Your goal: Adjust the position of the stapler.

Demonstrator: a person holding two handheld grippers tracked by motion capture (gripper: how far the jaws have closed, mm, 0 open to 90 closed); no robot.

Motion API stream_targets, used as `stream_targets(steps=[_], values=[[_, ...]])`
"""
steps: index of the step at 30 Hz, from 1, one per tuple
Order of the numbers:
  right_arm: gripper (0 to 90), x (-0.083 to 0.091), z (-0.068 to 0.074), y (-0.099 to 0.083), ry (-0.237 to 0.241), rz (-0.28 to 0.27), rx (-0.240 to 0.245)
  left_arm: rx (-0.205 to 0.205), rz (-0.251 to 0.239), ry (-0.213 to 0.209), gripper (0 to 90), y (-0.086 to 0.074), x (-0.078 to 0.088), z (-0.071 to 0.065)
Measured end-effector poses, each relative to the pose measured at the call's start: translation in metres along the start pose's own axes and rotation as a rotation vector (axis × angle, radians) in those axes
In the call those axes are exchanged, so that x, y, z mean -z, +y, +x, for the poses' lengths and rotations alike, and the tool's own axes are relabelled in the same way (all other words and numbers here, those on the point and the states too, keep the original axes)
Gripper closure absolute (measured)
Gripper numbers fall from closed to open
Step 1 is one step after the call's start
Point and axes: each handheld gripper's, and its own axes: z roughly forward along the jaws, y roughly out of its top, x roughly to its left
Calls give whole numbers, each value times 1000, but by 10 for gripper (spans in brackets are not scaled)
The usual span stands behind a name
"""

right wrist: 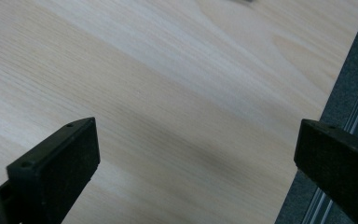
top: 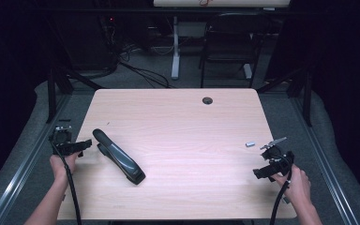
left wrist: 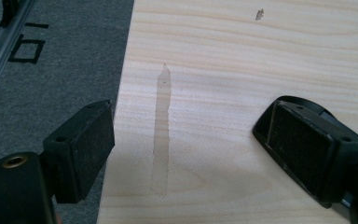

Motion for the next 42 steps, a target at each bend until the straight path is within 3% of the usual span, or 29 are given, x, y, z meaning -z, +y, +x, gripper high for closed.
stream_targets(steps=[2,5,7,11,19,23,24,25,28,34,42], values=[[0,-1,-4,-3,11,-7,-22,1,1,-3,147,-1,-3,0],[0,-1,-6,-2,19,-4,-18,1,22,-13,146,-2,-6,-1],[0,-3,-6,1,6,-11,-25,10,17,-24,138,-3,-5,0],[0,-5,-5,5,13,8,-1,24,21,-25,137,-5,0,3],[0,-2,0,4,5,2,20,-22,54,-19,178,-2,-6,-6],[0,-2,1,2,7,9,33,-47,31,-33,347,1,-6,-11],[0,-2,1,0,24,-1,29,-55,24,-40,448,1,-6,-13],[0,-2,1,0,24,-1,29,-60,21,-50,448,2,-6,-13],[0,-1,2,0,10,-5,40,-83,-2,-75,589,2,-5,-17],[0,-3,5,1,23,0,50,-114,-26,-104,745,3,1,-21],[0,-3,6,2,9,8,66,-125,-40,-129,837,5,7,-23]])
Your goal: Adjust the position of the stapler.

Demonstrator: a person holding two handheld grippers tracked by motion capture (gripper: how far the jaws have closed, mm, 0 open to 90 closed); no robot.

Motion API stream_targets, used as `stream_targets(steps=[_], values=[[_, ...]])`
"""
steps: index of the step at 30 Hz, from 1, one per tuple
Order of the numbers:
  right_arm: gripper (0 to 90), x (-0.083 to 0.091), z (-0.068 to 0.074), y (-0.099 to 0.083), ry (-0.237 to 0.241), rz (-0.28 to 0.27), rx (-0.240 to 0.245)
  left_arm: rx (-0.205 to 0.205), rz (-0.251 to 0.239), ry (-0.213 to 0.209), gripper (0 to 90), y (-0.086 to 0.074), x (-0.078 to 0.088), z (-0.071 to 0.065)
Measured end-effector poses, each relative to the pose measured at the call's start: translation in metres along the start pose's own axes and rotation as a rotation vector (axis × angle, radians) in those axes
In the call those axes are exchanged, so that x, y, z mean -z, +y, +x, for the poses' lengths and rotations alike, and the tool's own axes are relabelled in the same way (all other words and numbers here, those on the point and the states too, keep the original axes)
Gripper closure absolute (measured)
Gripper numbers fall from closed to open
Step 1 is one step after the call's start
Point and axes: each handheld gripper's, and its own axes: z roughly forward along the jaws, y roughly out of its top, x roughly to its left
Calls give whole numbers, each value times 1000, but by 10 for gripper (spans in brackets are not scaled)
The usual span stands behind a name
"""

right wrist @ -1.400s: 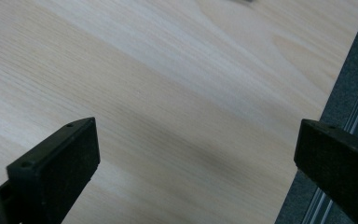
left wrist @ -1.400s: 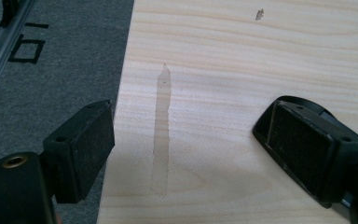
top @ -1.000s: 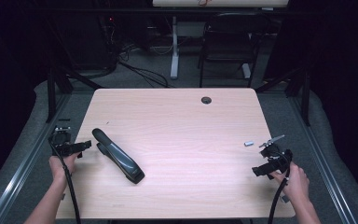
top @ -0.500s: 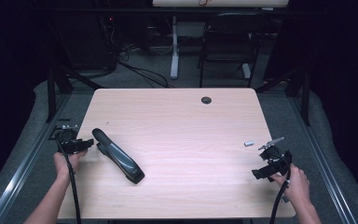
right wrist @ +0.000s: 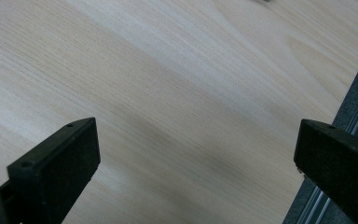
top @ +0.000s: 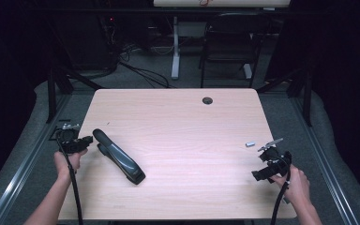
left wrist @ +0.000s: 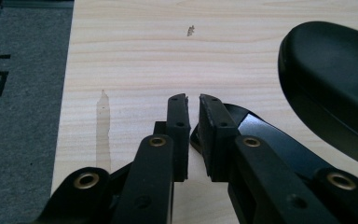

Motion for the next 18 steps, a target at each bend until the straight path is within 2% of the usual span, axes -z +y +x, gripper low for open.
stream_targets(steps=[4,11,18], values=[[0,-1,1,0,20,-2,-6,-5,3,-21,857,-1,-2,-1],[2,-2,1,0,16,1,-9,-8,-5,-59,862,0,-3,-6],[2,-1,1,0,6,2,-5,-32,-8,-89,865,2,-3,-12]])
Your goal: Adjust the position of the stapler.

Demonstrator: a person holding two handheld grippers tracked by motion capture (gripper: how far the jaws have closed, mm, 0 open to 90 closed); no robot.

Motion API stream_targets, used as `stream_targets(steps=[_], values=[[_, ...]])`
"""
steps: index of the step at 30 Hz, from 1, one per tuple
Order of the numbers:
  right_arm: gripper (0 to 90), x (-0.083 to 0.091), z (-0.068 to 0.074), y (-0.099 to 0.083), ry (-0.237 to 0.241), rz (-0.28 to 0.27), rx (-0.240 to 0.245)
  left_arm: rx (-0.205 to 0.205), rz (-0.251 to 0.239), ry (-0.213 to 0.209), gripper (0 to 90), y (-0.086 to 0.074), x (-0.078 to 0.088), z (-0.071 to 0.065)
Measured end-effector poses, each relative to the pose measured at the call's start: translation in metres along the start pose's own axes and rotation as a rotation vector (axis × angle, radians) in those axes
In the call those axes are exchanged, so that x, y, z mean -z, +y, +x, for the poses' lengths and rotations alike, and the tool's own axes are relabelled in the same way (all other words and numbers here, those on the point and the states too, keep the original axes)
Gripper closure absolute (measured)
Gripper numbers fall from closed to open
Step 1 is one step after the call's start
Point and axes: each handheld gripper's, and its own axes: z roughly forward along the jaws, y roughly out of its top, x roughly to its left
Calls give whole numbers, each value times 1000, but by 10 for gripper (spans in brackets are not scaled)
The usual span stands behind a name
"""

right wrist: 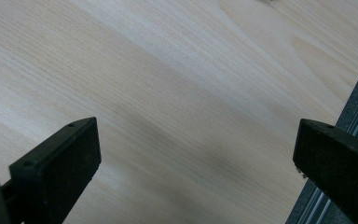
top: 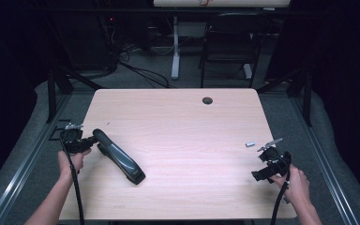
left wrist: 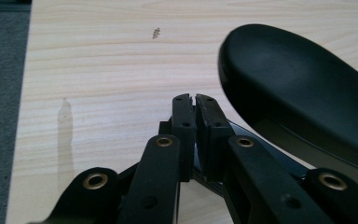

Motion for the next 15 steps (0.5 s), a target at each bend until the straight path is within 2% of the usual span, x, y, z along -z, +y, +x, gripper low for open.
stream_targets(steps=[1,4,8,11,13,14,15], values=[[2,0,0,0,5,-2,-4,-8,9,-8,865,0,0,0],[2,-1,0,0,4,5,2,-24,29,11,865,-2,-6,-2],[2,-1,1,0,14,1,1,-44,62,77,869,-7,-21,3],[2,-1,0,0,8,2,4,-15,65,127,876,-11,-30,14],[2,-1,0,0,8,2,4,-4,67,126,877,-12,-32,17],[2,-3,1,0,19,-8,-9,6,57,114,881,-13,-33,19],[2,-2,-1,0,11,13,6,5,52,93,884,-13,-33,20]])
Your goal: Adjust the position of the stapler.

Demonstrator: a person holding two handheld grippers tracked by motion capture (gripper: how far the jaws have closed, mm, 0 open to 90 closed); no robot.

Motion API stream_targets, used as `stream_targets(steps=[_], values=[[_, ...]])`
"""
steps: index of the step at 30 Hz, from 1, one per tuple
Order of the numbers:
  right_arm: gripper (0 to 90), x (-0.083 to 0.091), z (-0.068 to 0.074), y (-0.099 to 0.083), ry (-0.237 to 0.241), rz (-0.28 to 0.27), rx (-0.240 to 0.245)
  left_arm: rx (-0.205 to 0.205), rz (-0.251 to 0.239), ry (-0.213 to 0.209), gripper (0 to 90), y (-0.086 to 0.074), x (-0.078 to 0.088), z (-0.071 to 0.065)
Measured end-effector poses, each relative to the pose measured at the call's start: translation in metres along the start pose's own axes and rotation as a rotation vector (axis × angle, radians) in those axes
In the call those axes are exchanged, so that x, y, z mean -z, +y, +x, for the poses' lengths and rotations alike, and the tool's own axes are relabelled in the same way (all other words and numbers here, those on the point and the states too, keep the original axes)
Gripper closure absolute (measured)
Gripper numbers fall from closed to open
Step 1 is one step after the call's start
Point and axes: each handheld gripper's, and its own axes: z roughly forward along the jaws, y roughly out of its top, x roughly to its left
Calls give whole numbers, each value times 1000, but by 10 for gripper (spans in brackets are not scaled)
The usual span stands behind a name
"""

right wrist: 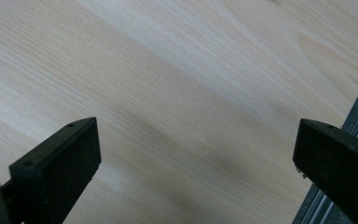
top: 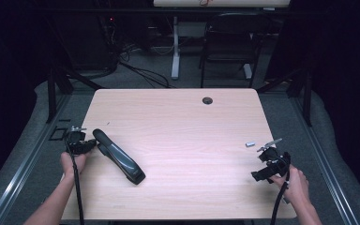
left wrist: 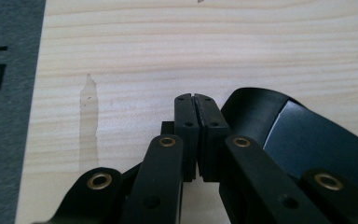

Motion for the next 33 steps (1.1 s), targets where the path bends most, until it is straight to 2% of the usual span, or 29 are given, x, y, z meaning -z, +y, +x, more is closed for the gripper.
stream_targets(steps=[1,3,4,6,12,13,14,16,17,18,23,27,29,30,31,33], values=[[2,-1,1,0,-3,-10,-9,-11,-5,2,887,0,0,0],[2,0,0,0,1,5,4,-20,-6,-4,890,1,0,-1],[2,-1,1,0,14,-1,-3,-22,-6,-24,890,2,0,-1],[2,-1,2,1,5,3,3,-36,-20,-47,899,3,0,-2],[3,-2,3,1,10,8,8,-92,-20,-128,900,7,5,-10],[2,-2,3,1,10,10,8,-116,-16,-128,900,8,5,-14],[2,-2,3,1,10,10,8,-116,-16,-128,900,8,5,-14],[3,-1,3,1,-1,13,15,-142,-8,-116,900,9,6,-19],[4,-2,4,1,-2,-3,3,-145,-11,-121,900,9,6,-20],[5,-1,3,1,-5,13,20,-140,-11,-131,900,8,6,-21],[6,-2,3,1,3,13,10,-118,-8,-139,900,8,9,-23],[6,-2,3,1,8,9,6,-125,-14,-161,900,9,11,-27],[6,-1,3,2,-2,19,17,-147,-18,-168,900,10,13,-36],[7,-1,4,2,1,21,17,-175,1,-185,900,11,12,-42],[7,-1,4,2,1,21,17,-175,1,-185,900,11,12,-42],[7,-1,4,3,-6,28,21,-194,2,-194,900,11,10,-51]])
